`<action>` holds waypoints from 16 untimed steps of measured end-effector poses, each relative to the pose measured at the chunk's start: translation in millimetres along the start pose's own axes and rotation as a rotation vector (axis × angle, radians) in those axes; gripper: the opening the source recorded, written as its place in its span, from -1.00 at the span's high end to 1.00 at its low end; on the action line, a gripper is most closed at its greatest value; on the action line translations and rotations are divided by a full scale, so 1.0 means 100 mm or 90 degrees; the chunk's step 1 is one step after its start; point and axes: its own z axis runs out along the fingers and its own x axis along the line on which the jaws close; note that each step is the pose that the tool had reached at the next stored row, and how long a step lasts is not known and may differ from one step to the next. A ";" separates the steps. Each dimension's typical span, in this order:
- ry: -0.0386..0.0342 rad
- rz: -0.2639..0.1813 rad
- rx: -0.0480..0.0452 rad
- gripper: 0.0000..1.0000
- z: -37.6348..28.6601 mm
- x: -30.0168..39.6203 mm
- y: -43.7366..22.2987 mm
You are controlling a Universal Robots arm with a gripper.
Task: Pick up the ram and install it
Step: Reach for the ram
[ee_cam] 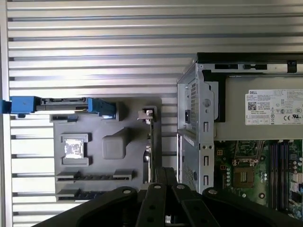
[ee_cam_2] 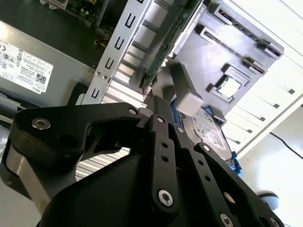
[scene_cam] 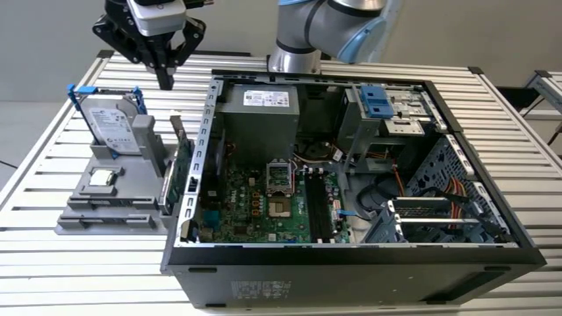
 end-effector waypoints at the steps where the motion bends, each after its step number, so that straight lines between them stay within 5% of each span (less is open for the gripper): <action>1: 0.0011 0.000 0.0001 1.00 -0.001 0.011 0.000; 16: 0.0066 -0.012 0.0002 1.00 -0.001 0.180 -0.006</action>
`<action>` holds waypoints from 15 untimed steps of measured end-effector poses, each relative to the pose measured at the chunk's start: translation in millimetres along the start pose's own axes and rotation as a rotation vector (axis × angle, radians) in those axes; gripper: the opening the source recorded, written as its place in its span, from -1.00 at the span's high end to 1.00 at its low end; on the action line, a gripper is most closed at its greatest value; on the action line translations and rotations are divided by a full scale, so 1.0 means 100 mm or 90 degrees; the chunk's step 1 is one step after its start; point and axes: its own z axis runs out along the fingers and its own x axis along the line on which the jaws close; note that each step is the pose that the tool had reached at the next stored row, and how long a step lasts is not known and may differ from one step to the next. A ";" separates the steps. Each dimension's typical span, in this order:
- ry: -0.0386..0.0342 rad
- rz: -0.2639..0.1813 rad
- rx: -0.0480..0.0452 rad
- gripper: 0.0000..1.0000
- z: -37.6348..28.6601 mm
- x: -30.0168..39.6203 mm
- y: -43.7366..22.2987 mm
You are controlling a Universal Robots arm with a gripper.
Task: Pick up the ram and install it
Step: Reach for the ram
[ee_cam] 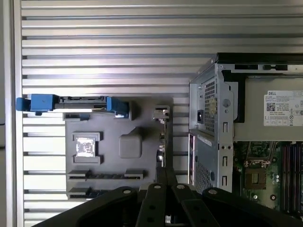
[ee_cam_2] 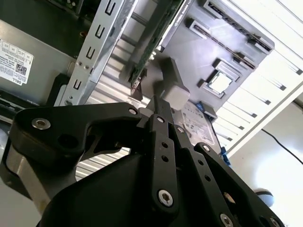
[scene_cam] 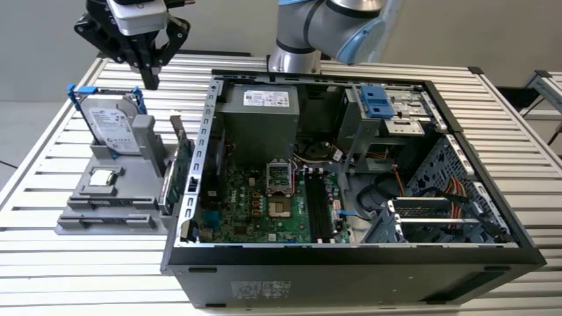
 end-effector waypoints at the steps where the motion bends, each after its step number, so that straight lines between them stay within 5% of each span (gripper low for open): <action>1: 0.0001 -0.002 0.0000 1.00 0.000 0.009 0.000; 15: 0.0008 -0.016 0.0000 1.00 0.002 0.127 -0.001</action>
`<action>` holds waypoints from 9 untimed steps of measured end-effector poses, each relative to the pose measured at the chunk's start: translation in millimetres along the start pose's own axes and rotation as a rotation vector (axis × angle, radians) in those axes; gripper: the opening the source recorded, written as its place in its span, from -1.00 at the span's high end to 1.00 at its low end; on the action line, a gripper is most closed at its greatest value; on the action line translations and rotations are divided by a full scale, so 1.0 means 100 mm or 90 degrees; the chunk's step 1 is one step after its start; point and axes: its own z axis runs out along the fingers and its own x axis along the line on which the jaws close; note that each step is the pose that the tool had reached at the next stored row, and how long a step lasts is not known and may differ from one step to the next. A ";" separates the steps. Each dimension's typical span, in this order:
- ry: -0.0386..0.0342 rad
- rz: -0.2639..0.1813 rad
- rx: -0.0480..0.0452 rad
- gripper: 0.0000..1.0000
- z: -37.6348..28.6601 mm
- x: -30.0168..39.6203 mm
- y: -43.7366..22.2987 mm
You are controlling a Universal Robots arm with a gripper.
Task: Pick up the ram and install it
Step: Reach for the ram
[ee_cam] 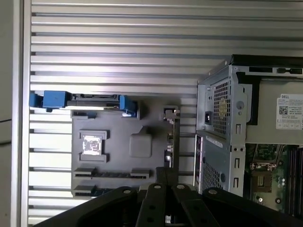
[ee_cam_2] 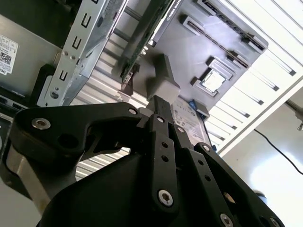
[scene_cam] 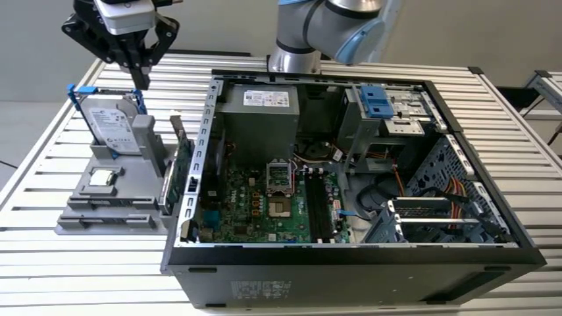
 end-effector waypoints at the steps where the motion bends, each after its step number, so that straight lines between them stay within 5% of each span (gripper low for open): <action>1: 0.0000 -0.001 0.0000 1.00 0.000 0.008 0.000; 9: 0.0005 -0.005 0.0000 1.00 0.000 0.076 0.001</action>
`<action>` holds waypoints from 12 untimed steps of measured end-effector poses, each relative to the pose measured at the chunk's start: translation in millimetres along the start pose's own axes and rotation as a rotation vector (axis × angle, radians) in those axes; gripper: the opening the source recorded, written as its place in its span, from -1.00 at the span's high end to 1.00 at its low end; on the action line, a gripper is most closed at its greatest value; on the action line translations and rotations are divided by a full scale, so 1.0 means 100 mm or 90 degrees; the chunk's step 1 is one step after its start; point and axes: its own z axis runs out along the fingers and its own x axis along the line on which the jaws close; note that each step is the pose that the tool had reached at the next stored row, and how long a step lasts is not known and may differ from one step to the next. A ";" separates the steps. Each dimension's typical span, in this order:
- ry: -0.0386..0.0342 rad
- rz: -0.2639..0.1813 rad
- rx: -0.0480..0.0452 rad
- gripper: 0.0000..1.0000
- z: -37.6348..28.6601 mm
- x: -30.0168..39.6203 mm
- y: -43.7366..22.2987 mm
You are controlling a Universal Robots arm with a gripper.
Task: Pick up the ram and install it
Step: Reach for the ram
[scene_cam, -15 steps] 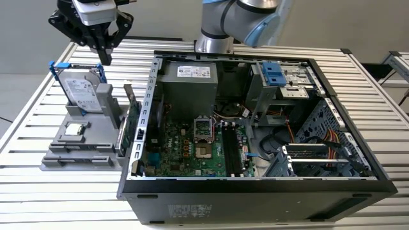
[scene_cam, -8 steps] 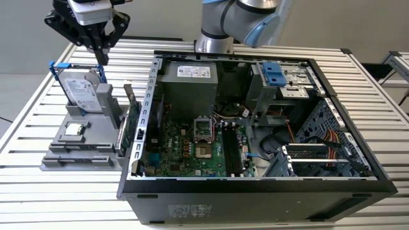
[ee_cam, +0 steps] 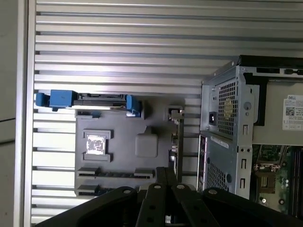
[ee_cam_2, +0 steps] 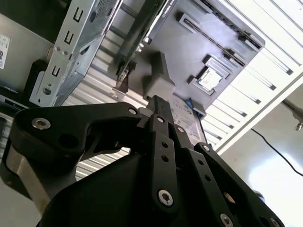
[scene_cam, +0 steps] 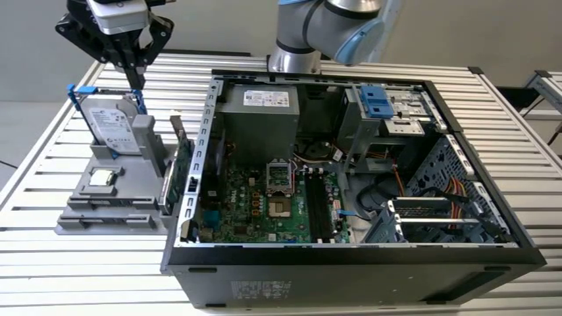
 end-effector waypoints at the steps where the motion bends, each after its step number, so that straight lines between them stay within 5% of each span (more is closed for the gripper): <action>1: 0.0000 0.000 0.0000 1.00 0.000 0.009 0.000; 12: 0.0015 -0.005 -0.0001 1.00 0.001 0.117 0.002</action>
